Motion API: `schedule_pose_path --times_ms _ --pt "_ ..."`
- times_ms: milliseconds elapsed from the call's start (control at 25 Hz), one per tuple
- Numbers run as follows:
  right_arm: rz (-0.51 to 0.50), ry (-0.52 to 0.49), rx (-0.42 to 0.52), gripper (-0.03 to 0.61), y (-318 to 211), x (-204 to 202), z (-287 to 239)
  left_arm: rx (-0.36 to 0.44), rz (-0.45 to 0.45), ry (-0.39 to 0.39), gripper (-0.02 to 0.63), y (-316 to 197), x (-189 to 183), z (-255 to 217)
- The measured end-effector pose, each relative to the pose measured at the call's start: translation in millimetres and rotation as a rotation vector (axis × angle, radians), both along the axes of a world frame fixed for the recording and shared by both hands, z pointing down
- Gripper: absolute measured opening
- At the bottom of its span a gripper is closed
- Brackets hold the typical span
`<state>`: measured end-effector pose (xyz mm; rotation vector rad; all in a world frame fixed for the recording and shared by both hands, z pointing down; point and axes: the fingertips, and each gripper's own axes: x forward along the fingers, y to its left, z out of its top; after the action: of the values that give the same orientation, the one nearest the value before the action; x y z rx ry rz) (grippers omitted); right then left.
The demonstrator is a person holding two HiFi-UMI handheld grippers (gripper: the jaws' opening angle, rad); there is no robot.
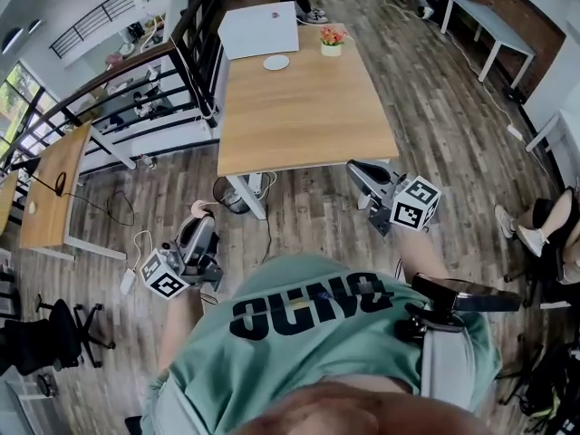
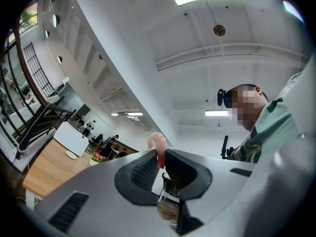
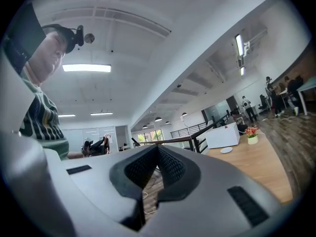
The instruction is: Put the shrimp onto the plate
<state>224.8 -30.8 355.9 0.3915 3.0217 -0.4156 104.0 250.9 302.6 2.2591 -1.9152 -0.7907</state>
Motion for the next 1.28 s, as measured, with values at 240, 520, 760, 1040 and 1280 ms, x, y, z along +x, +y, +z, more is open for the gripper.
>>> schedule_pose_path --times_ms 240,520,760,1040,1280 --pt "0.028 0.011 -0.007 0.006 -23 -9 13 0.002 0.015 0.003 0.054 -20 -18 7" --pt "0.126 0.018 0.065 0.006 -16 -52 2 0.052 0.097 0.009 0.054 -19 -90 20" --pt "0.17 0.022 0.122 0.006 30 -115 -23 0.104 0.16 -0.002 0.054 10 -174 7" --pt "0.194 0.026 0.129 0.006 73 -190 -34 0.106 0.206 -0.002 0.054 37 -252 10" --pt "0.189 0.071 0.13 0.006 91 -236 -32 0.108 0.193 0.036 0.054 53 -300 23"
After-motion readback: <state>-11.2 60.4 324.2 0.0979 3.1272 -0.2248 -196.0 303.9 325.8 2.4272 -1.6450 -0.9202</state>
